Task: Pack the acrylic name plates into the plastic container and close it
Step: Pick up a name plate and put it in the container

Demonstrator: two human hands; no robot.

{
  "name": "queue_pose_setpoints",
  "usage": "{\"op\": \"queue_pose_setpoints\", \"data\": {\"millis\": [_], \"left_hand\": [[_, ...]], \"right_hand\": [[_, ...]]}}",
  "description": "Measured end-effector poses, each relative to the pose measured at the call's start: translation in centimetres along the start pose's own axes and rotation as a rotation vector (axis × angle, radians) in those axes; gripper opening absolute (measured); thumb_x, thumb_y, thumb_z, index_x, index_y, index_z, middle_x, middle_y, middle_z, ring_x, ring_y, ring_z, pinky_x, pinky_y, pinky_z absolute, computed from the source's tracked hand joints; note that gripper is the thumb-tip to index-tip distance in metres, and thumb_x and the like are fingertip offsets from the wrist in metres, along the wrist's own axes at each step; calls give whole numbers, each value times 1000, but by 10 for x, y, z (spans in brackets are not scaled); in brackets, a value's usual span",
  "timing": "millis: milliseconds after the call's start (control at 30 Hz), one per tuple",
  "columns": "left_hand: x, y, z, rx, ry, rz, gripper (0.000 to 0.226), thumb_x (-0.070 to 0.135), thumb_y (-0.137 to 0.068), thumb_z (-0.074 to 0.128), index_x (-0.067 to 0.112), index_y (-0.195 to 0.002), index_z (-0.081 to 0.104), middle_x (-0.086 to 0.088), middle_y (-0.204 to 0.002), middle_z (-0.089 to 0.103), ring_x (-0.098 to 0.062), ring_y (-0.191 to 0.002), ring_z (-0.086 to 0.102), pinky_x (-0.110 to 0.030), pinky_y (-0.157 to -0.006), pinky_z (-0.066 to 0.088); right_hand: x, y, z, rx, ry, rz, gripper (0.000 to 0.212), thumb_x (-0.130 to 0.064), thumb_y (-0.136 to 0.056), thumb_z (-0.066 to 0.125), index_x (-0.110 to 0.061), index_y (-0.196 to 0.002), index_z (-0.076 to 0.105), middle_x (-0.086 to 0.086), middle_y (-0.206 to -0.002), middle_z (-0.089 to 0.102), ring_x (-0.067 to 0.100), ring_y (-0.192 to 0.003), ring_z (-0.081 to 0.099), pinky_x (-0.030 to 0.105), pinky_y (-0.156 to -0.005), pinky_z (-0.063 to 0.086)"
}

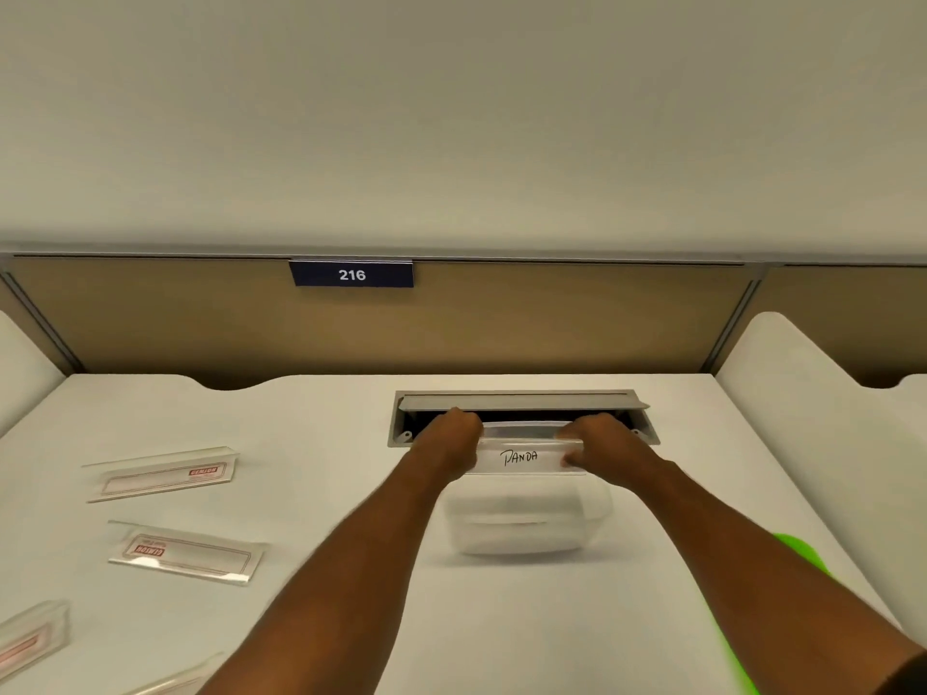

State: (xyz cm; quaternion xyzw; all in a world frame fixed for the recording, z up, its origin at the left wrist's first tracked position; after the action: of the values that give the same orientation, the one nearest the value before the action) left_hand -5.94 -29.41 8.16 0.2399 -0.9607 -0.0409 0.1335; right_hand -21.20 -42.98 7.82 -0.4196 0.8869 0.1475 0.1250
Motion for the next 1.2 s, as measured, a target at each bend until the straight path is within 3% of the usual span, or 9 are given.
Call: {"op": "queue_pose_setpoints", "data": {"millis": [167,300,467,733,1200], "left_hand": [[2,-14,14,-16,-101,1,25,6,-86,61,9,-110,66,-12,-104,67,-29,-91,66,-37,-81,56],[5,-21,27,-63,-162,12,24,8,-83,68,7,-108,67,-12,-104,66,-28,-89,67,-35,-79,54],[7,-31,40,-65,-163,-5,24,3,-87,61,4,-110,64,-15,-109,64,-30,-95,65,-37,-84,54],[0,-45,58,-78,-155,-15,26,7,-90,61,4,-116,62,-15,-111,67,-28,-101,65,-36,-93,52],[-5,-51,74,-89,-231,-30,37,5,-88,61,0,-125,58,-18,-119,64,-32,-107,63,-40,-91,53]], "right_hand": [[4,-15,15,-37,121,-43,42,-32,-79,73,-23,-119,65,4,-119,67,24,-109,61,36,-93,50],[3,-26,25,-63,244,-76,39,-31,-81,71,-21,-118,66,9,-115,68,28,-105,63,38,-91,52],[2,-38,32,-68,368,-97,33,-26,-83,70,-16,-115,66,12,-111,67,31,-99,65,42,-87,54],[-2,-46,52,-81,565,-154,27,-23,-87,64,-11,-112,63,11,-108,68,29,-98,65,38,-82,53],[2,-54,73,-115,635,-166,28,-21,-89,61,-10,-115,63,12,-110,67,30,-101,64,38,-83,52]]}}
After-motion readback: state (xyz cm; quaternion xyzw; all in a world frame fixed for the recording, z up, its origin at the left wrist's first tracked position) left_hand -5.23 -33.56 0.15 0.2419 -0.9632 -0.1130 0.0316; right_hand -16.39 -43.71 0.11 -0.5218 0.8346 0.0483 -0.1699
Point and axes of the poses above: each hand's wrist, its own y-axis away from the middle knuckle, its own z-axis out of the palm, x = y × z, the point moved 6 cm from there along -y, towards the middle knuckle
